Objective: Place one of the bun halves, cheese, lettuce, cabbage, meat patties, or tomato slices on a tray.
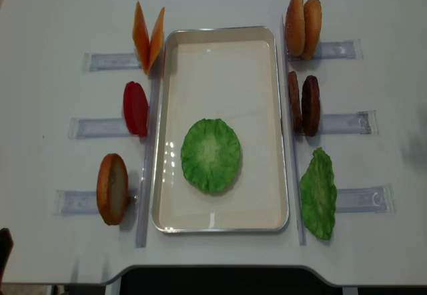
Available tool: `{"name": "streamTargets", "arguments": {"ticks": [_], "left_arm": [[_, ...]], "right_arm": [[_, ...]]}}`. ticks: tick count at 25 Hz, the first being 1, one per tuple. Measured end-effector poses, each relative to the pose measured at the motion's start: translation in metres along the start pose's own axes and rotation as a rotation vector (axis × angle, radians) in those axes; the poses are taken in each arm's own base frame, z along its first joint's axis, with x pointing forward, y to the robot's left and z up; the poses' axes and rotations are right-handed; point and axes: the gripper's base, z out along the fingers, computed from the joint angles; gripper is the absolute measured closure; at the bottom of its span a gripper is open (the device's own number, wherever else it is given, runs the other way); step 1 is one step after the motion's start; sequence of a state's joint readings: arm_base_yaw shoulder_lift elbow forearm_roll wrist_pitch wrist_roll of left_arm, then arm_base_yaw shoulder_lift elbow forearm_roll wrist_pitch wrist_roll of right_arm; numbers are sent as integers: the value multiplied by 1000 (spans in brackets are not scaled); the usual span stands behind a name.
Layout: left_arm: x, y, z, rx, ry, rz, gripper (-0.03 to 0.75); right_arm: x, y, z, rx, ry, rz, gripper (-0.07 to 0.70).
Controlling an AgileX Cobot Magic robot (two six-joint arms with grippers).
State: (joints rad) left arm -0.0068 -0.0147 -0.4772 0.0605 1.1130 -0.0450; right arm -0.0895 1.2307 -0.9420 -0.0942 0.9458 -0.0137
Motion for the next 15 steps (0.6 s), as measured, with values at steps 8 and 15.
{"name": "streamTargets", "arguments": {"ticks": [8,15], "left_arm": [[0,0,0,0,0,0,245],[0,0,0,0,0,0,245]], "right_arm": [[65,0,-50,14,-71,28,39],[124,-1,-107,26,-250,112,39]]}}
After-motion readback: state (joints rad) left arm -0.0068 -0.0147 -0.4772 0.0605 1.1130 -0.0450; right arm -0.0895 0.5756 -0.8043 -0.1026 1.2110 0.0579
